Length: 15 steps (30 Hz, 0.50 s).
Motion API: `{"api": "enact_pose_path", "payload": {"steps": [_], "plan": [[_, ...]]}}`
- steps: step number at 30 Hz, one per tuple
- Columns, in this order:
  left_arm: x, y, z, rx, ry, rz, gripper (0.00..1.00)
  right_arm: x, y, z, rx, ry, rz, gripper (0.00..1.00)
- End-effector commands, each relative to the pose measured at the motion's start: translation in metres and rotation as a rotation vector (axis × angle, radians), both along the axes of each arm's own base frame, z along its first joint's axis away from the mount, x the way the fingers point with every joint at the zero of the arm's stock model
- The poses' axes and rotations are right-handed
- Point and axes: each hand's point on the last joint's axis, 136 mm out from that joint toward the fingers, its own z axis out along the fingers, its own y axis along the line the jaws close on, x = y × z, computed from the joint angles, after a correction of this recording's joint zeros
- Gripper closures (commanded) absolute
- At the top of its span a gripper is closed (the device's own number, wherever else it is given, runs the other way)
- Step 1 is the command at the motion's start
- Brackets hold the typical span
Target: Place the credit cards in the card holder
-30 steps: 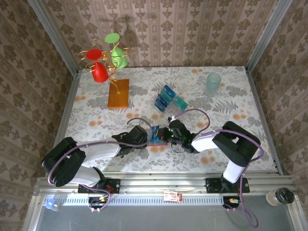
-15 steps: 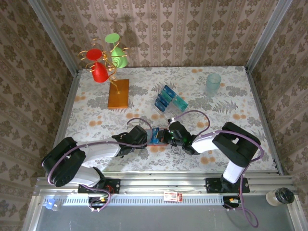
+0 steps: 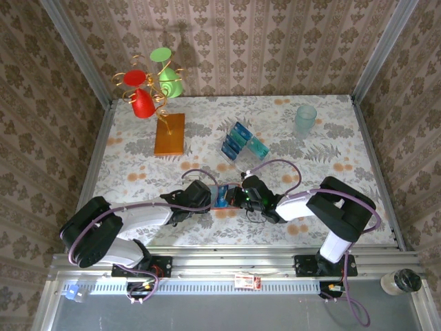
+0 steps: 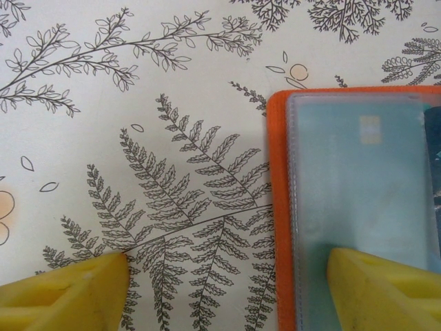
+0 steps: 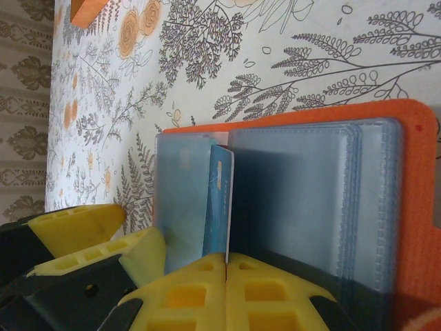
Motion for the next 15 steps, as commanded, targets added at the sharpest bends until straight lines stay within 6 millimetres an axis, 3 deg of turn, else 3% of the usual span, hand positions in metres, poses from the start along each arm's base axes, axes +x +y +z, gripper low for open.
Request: {"api": "enact_pose_path", "payload": {"steps": [1, 15], "plan": [[-0.0084, 0.0119, -0.0119, 0.043, 0.029, 0.013, 0.23, -0.0128, -0.0134, -0.0222, -0.084, 0.063, -0.013, 1.0], [-0.0087, 0.0112, -0.0137, 0.042, 0.033, 0.011, 0.23, -0.0133, -0.0038, -0.0313, -0.09, 0.102, 0.013, 1.0]]}}
